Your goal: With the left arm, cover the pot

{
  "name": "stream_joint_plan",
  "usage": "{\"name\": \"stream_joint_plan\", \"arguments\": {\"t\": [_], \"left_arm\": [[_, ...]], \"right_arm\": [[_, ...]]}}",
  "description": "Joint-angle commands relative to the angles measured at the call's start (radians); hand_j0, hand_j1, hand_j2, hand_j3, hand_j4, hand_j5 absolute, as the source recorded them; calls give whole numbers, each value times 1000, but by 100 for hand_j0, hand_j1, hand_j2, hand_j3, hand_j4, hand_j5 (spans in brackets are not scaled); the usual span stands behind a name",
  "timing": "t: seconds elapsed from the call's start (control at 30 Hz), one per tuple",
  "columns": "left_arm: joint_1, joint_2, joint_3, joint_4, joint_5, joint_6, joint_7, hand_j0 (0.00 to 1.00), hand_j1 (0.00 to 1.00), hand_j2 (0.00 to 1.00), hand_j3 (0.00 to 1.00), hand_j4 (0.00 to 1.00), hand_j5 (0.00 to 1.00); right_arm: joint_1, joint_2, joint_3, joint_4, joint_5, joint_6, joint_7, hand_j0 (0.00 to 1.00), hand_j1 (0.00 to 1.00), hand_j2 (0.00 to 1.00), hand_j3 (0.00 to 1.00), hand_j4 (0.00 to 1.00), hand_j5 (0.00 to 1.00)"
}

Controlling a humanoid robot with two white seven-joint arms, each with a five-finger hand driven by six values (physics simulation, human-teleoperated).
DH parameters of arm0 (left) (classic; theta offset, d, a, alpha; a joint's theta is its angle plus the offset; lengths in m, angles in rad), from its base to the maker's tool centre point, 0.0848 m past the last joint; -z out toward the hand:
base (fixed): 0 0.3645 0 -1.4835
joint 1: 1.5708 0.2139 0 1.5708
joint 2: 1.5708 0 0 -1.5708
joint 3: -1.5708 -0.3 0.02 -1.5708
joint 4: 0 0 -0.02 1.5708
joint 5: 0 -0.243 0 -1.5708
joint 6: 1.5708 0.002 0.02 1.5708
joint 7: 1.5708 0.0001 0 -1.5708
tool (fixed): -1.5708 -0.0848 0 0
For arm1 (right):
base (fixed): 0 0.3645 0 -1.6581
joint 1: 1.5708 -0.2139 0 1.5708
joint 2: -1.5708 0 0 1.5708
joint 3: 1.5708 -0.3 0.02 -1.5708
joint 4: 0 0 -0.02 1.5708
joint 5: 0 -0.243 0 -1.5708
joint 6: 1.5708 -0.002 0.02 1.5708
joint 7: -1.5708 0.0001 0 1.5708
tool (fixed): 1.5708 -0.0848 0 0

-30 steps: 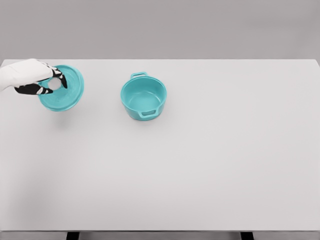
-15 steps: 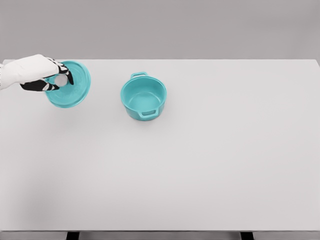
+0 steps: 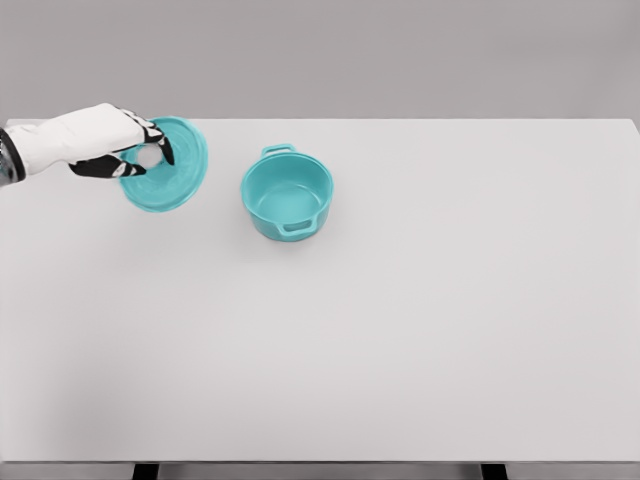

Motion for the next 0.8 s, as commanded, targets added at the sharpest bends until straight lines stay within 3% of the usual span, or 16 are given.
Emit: {"name": "stream_joint_plan", "arguments": {"t": [0.0,0.77], "left_arm": [[-2,-18,1,-1,5,3,0,55,55,55,55,55,55],[-12,-105,-3,4,-6,3,0,55,55,55,55,55,55]], "right_arm": [[0,0,0,0,0,0,0,100,100,100,100,100,100],[0,0,0,-1,0,0,0,100,100,100,100,100,100]]}}
